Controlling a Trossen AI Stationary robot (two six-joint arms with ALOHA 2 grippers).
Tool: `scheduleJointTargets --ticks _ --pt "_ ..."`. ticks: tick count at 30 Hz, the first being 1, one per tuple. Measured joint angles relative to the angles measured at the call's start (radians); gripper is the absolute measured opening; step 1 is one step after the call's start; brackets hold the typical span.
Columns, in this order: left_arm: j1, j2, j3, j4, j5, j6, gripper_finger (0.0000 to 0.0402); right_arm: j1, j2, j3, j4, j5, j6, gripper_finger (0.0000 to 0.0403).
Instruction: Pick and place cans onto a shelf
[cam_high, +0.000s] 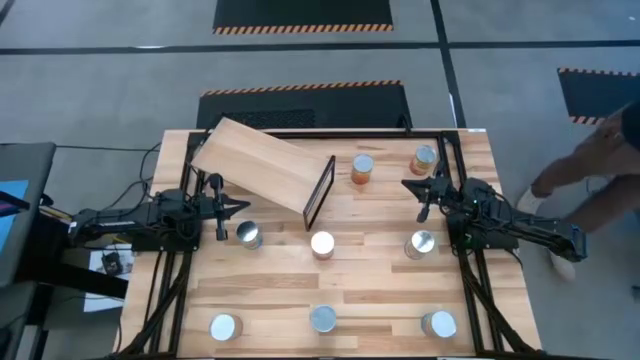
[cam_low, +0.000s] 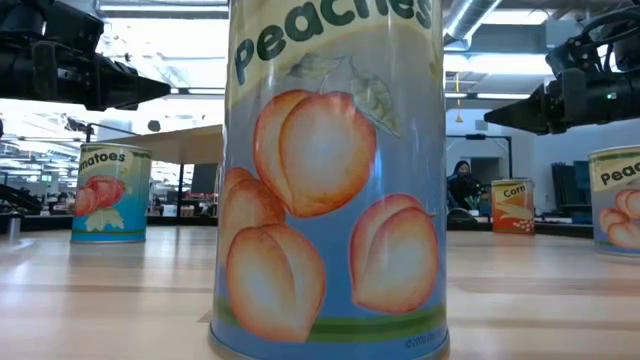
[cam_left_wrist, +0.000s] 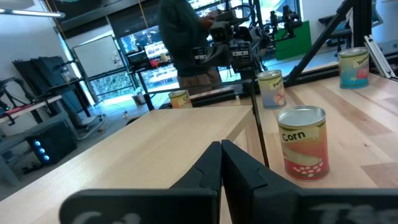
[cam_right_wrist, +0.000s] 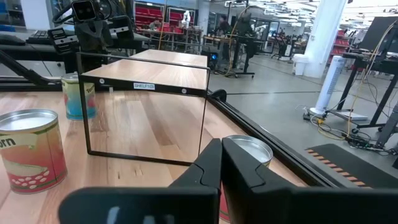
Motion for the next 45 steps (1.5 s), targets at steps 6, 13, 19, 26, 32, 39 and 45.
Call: scheduleJointTargets --ticks 6,13,19,26,32,39,45 --pt "0.000 0.000 0.000 0.000 0.000 0.000 0.0000 0.000 0.000 0.000 0.000 0.000 0.000 0.0028" --pt "0.000 0.000 0.000 0.000 0.000 0.000 0.0000 0.000 0.000 0.000 0.000 0.000 0.000 0.0027" --pt "0.000 0.000 0.000 0.000 0.000 0.000 0.0000 0.000 0.000 0.000 0.000 0.000 0.000 0.0029" --pt "0.000 0.000 0.000 0.000 0.000 0.000 0.0000 0.000 0.000 0.000 0.000 0.000 0.000 0.0027" --pt "0.000 0.000 0.000 -0.002 0.024 -0.034 0.0000 0.000 0.000 0.000 0.000 0.000 0.000 0.0028" --pt "0.000 0.000 0.000 -0.002 0.036 -0.233 0.0000 0.000 0.000 0.000 0.000 0.000 0.000 0.0028" --pt "0.000 0.000 -0.001 0.023 0.031 -0.277 0.0000 0.000 0.000 0.000 0.000 0.000 0.000 0.0028"
